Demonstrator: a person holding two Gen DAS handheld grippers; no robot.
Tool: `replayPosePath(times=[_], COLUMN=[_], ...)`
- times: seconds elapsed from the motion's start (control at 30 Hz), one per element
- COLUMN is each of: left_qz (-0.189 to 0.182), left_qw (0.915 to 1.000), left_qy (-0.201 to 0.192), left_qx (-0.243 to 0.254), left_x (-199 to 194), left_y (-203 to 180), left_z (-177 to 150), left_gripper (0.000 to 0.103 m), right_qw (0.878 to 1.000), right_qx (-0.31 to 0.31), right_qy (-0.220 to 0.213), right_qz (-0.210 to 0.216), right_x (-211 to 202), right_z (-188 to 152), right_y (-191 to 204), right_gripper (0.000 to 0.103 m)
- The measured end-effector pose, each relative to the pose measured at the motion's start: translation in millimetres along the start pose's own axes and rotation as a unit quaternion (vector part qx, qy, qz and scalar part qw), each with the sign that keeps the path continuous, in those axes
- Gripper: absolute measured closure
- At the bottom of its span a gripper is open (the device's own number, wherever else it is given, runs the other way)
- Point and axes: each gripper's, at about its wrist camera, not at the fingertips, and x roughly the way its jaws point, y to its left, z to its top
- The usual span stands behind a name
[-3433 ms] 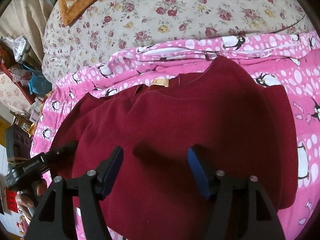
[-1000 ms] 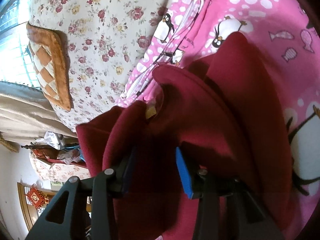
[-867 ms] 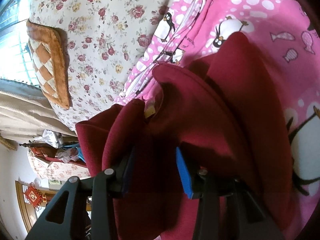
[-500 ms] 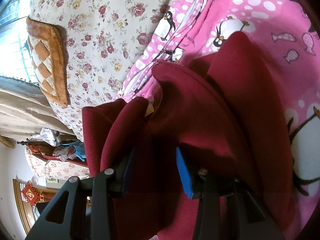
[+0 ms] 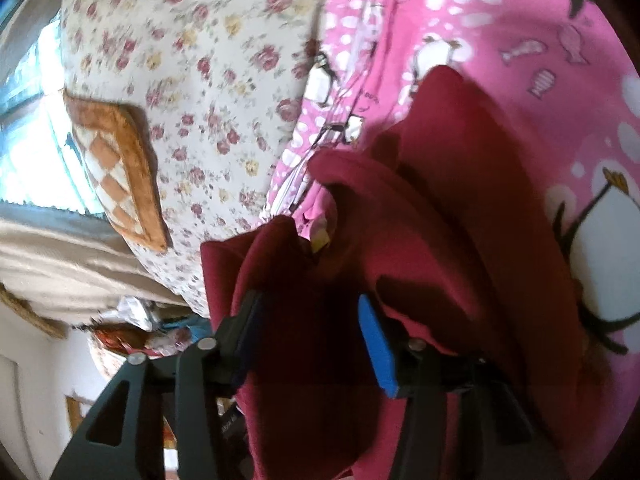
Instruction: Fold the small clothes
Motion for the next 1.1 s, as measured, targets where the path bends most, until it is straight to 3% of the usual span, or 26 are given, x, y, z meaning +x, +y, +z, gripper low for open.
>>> replayPosePath(times=[0.2, 0.3, 0.47, 0.6, 0.67, 0.7, 0.73, 0.77, 0.83, 0.93, 1.03, 1.1], left_qz=[0.006, 0.001, -0.003, -0.006, -0.022, -0.032, -0.047, -0.056, -0.081, -0.11, -0.125, -0.123], left_qw=[0.9999, 0.9999, 0.9999, 0.9999, 0.9996, 0.9993, 0.9985, 0.9978, 0.9955, 0.9927, 0.9912, 0.9914], left_qy=[-0.009, -0.01, -0.01, -0.01, 0.0, 0.005, 0.014, 0.019, 0.029, 0.03, 0.032, 0.036], left_qx=[-0.001, -0.009, -0.011, -0.01, -0.014, -0.019, -0.026, -0.031, -0.04, -0.04, -0.03, -0.027], left_x=[1, 0, 1, 1, 1, 1, 1, 1, 0, -4, -4, 1], left_y=[0, 1, -1, -4, 0, 2, 6, 9, 14, 11, -1, -8], left_z=[-4, -5, -7, -8, -7, -7, -5, -5, -4, -6, -8, -9], left_gripper=[0.07, 0.07, 0.068, 0.068, 0.068, 0.068, 0.068, 0.068, 0.064, 0.056, 0.056, 0.056], right_qw=[0.998, 0.998, 0.998, 0.991, 0.979, 0.972, 0.966, 0.958, 0.947, 0.937, 0.917, 0.918], right_qx=[-0.053, -0.056, -0.058, -0.119, -0.179, -0.201, -0.219, -0.239, -0.273, -0.308, -0.328, -0.307], right_qy=[0.006, -0.004, -0.007, 0.02, 0.033, 0.038, 0.044, 0.058, 0.055, 0.027, -0.005, -0.004], right_qz=[-0.035, -0.032, -0.005, -0.057, -0.096, -0.115, -0.13, -0.149, -0.163, -0.16, -0.226, -0.252], right_x=[2, -6, -16, 5, 20, 27, 33, 42, 40, 17, 1, -1], right_z=[-11, -16, -20, -27, -33, -36, -39, -43, -46, -44, -36, -28], right_y=[23, 26, 27, 40, 51, 54, 55, 56, 66, 80, 79, 66], right_gripper=[0.034, 0.033, 0.023, 0.023, 0.023, 0.032, 0.053, 0.066, 0.079, 0.081, 0.081, 0.081])
